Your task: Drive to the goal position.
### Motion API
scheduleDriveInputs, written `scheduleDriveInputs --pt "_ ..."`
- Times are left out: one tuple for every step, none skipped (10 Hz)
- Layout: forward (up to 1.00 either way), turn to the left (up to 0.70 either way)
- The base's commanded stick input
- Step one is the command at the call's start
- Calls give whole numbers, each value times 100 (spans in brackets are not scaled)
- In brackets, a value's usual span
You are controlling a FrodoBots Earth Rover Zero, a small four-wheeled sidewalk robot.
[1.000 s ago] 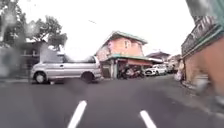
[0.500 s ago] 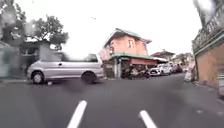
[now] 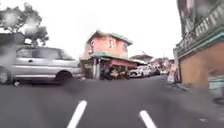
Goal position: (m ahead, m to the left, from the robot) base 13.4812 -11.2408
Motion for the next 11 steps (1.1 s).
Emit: scheduleDriveInputs --pt "100 4" --pt "100 18" --pt "100 17" --pt "100 15" --pt "100 13" --pt "100 7" --pt "100 -4" --pt "100 -30" --pt "100 -40" --pt "100 -40" --pt "100 -40"
